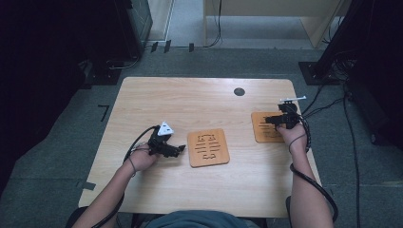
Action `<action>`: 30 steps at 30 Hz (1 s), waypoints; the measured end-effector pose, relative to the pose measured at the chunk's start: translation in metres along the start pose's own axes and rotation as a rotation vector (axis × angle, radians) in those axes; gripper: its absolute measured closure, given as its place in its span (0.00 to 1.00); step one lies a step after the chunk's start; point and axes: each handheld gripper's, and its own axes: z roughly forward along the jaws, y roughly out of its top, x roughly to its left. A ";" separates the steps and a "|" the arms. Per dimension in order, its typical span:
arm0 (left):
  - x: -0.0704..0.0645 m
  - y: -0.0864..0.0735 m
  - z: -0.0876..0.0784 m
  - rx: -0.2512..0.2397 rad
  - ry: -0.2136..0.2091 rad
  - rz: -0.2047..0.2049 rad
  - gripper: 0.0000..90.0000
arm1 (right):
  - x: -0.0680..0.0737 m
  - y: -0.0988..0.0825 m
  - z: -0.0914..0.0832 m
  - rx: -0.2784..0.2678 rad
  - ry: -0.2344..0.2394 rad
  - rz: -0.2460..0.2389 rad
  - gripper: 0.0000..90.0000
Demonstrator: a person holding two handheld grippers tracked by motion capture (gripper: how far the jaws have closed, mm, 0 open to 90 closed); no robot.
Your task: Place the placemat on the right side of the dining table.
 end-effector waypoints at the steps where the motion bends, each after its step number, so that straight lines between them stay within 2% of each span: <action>1: 0.000 0.000 0.000 0.000 0.000 0.000 0.11 | 0.002 0.000 0.000 0.001 0.004 0.001 0.33; 10: 0.000 0.000 0.000 0.000 0.000 0.000 0.11 | 0.014 -0.002 -0.001 0.001 0.043 -0.044 0.29; 30: 0.000 0.000 0.000 0.000 0.000 -0.001 0.11 | 0.047 -0.007 0.004 0.018 0.099 -0.128 0.29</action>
